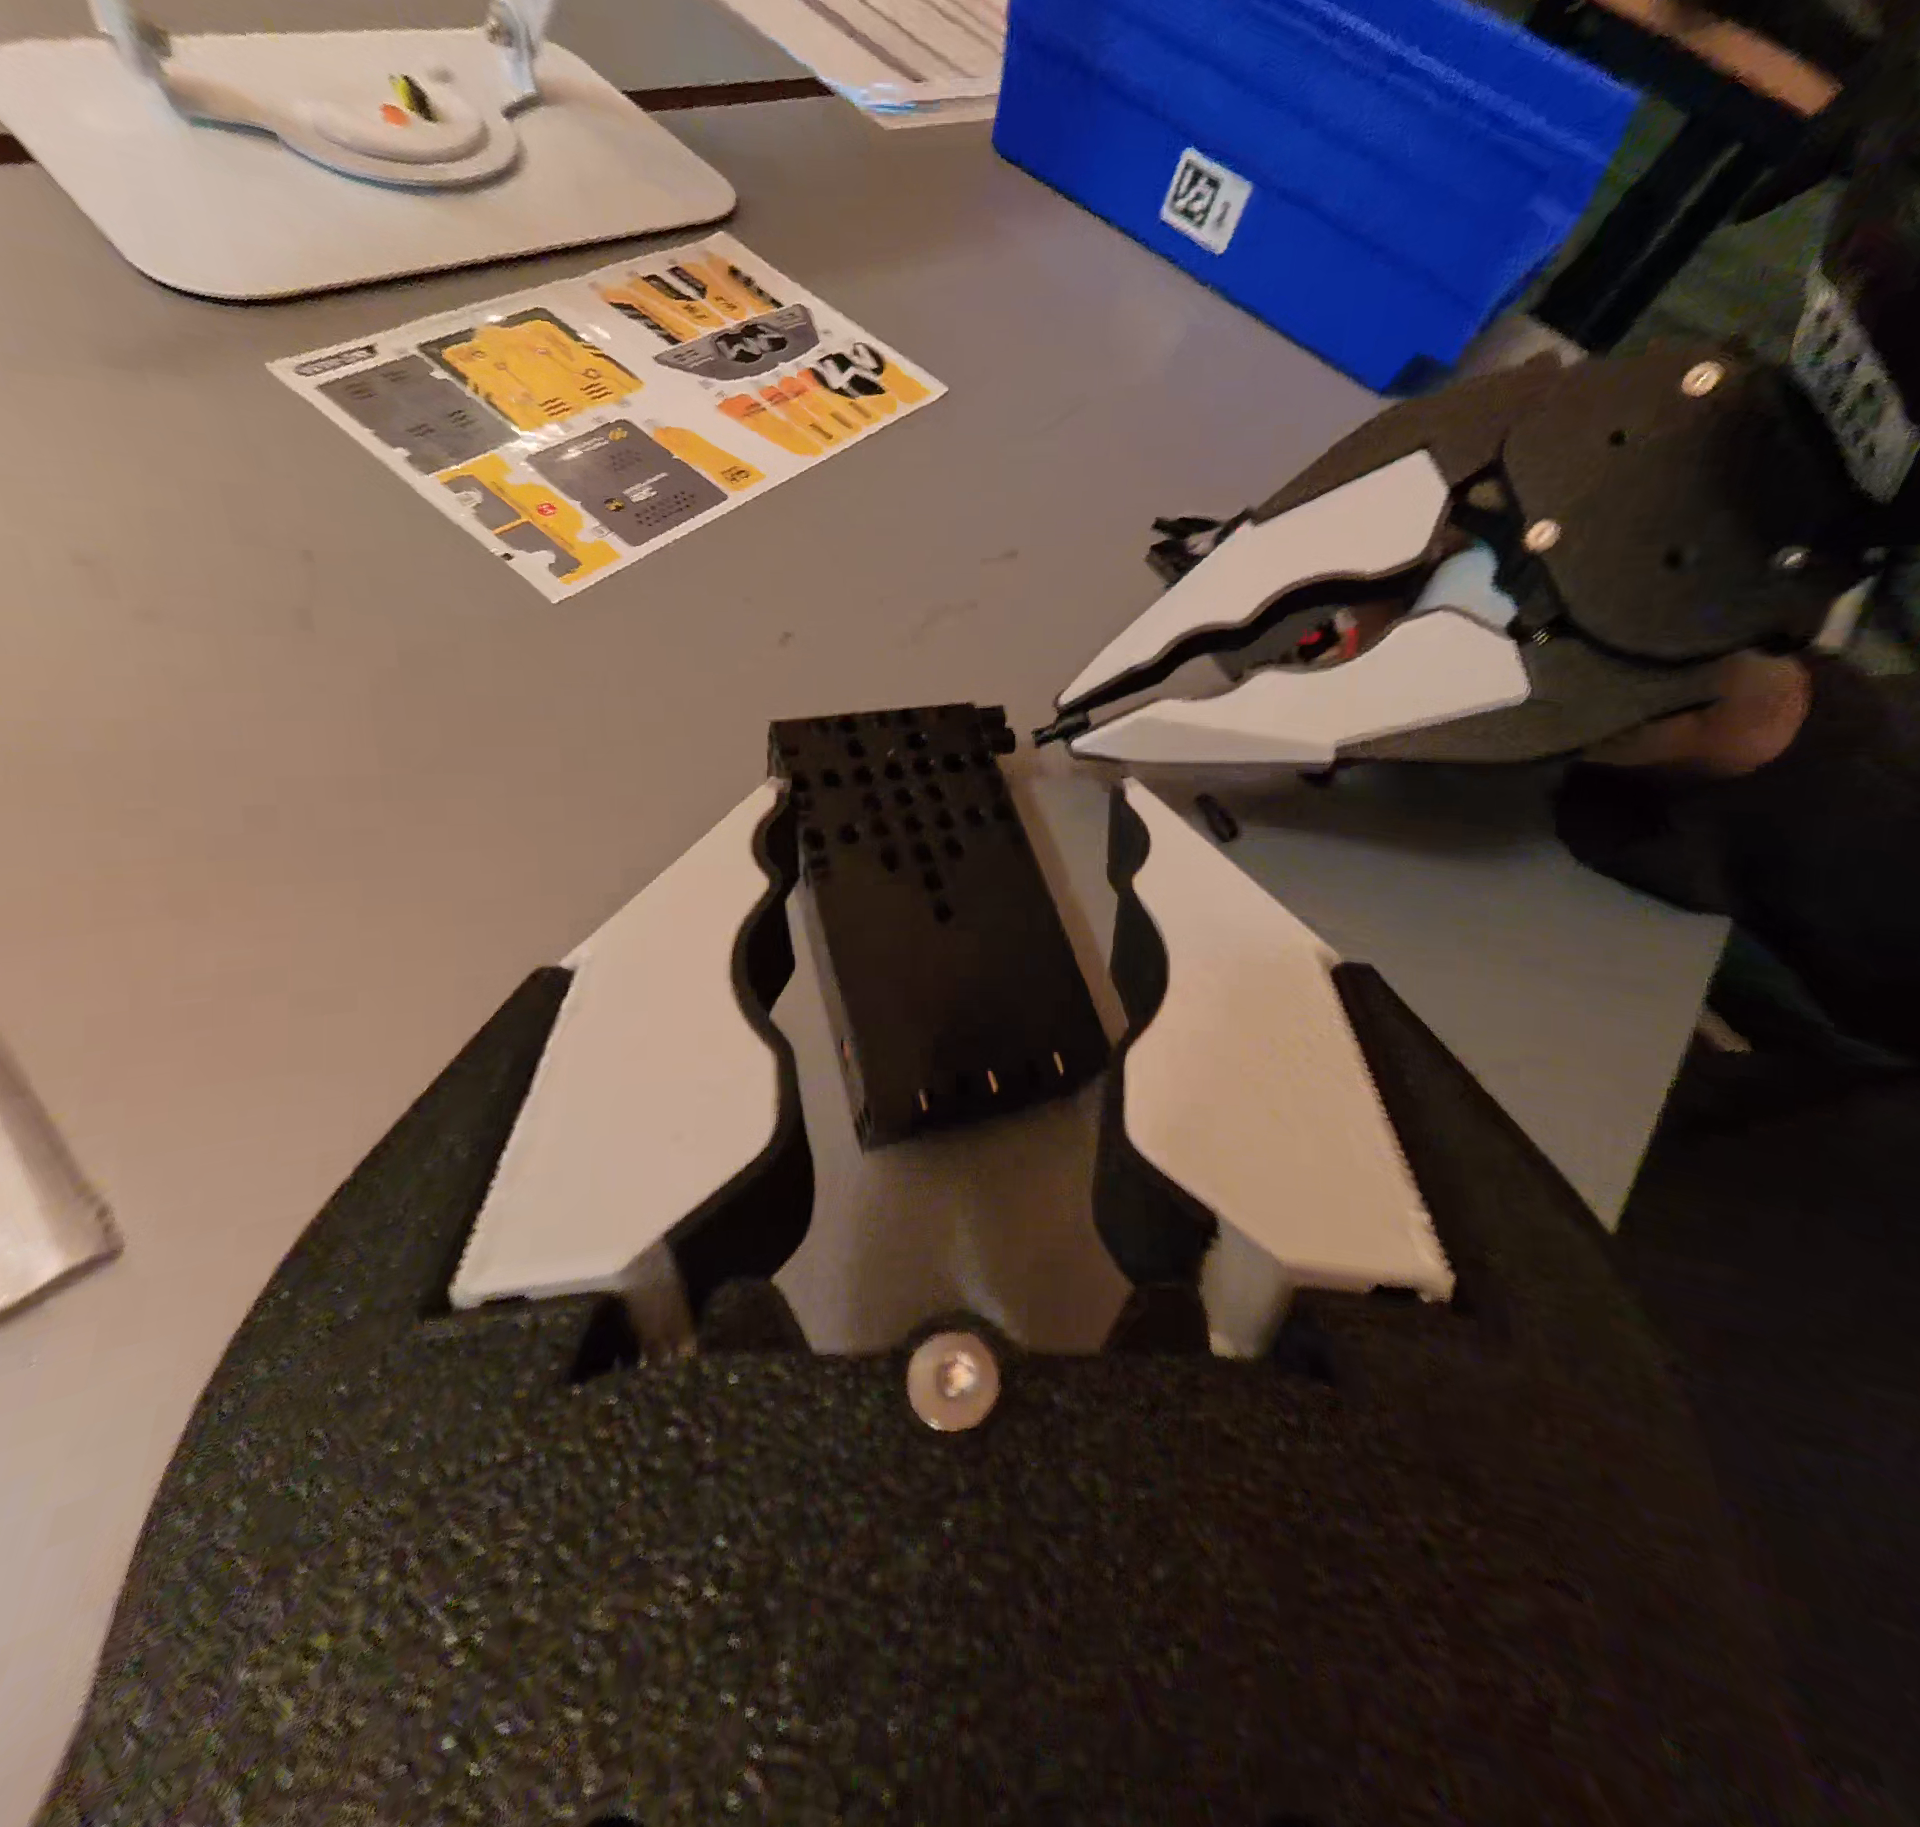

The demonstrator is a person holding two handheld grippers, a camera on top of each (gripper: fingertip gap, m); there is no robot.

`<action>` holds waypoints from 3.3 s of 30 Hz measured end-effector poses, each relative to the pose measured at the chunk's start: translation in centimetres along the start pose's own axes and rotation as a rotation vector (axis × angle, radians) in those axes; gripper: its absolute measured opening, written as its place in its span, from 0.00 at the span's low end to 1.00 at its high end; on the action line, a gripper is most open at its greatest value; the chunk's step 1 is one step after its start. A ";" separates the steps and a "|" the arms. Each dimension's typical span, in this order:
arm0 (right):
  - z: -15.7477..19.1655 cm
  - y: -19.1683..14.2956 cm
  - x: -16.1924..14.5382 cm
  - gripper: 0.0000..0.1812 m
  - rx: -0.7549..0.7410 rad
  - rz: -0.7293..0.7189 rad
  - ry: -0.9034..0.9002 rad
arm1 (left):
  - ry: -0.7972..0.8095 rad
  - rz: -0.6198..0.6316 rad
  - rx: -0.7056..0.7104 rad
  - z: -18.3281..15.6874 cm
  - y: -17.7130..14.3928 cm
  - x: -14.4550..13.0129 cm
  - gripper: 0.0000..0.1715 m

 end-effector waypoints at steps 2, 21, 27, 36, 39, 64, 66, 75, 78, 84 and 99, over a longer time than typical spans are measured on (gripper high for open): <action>-0.1 -0.2 0.1 0.04 -0.008 -0.008 0.000 | 0.053 0.004 0.079 -0.6 -0.1 -0.8 0.35; -1.1 -2.5 -0.7 0.04 -0.107 -0.081 0.054 | 0.022 0.151 0.331 0.3 1.4 -4.7 0.39; -0.1 -1.3 -2.5 0.04 -0.023 0.017 0.115 | 0.024 0.179 0.333 0.4 1.9 -4.8 0.40; -0.2 -1.1 -3.4 0.04 0.015 0.079 0.190 | -0.082 0.204 0.155 0.2 2.3 -5.3 0.37; 0.1 -1.0 -3.7 0.09 0.039 0.103 0.184 | -0.130 0.190 0.094 0.2 2.1 -5.1 0.37; 5.0 -2.2 1.8 0.15 -0.239 -0.034 -0.991 | -0.352 0.284 -0.643 -3.3 0.3 -4.6 0.36; 5.0 -2.2 2.0 0.14 -0.161 -0.006 -0.944 | -0.301 0.228 -0.592 -2.8 0.1 -4.1 0.37; 4.5 -2.0 3.3 0.14 0.195 0.086 -0.788 | 0.013 -0.164 -0.383 -2.2 -3.3 -0.4 0.44; 4.9 -1.7 3.3 0.14 0.356 0.135 -0.770 | 0.134 -0.091 -0.291 -2.7 -1.9 -1.4 0.44; 4.7 -0.4 4.4 0.14 0.537 0.103 -0.641 | 0.177 -0.017 -0.309 -3.6 -0.5 -2.0 0.44; -3.5 -4.3 1.3 0.22 0.260 -0.002 0.316 | 0.225 0.060 0.010 -1.1 1.4 -2.4 0.16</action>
Point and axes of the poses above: each gripper's, where its closed fingertips meet, y out along the fingers, x out of its top, z = x × y across the jaws, the point moved 1 cm from there along -y, back along the fingers, and after that the axes turned 11 degrees about z, right-handed, at the moved point
